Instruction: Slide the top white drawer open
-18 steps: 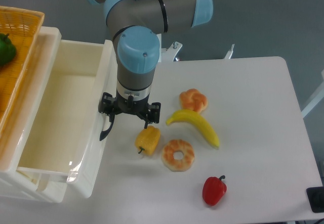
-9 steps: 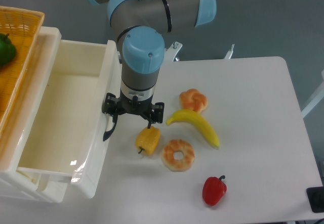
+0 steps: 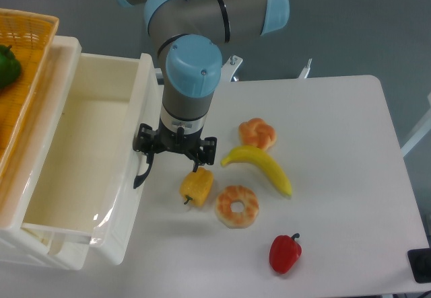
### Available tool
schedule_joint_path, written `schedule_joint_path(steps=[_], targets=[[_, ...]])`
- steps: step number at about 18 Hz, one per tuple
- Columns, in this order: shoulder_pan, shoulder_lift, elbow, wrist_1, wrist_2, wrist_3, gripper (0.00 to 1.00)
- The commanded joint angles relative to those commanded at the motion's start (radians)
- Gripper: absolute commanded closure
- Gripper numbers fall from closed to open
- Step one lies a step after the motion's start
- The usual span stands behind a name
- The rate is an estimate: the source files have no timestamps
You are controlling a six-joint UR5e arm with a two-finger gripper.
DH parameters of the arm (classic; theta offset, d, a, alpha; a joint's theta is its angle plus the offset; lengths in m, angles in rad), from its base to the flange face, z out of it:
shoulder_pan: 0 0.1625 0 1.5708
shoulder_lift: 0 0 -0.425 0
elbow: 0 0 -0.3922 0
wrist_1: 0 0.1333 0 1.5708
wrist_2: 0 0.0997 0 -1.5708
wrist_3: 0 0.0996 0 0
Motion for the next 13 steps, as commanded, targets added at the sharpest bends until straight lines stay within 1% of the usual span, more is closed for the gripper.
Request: schedule_joint_path(steps=[13], targets=[[0.025, -0.002, -0.008, -0.011, -0.034, 0.002, 0.0]])
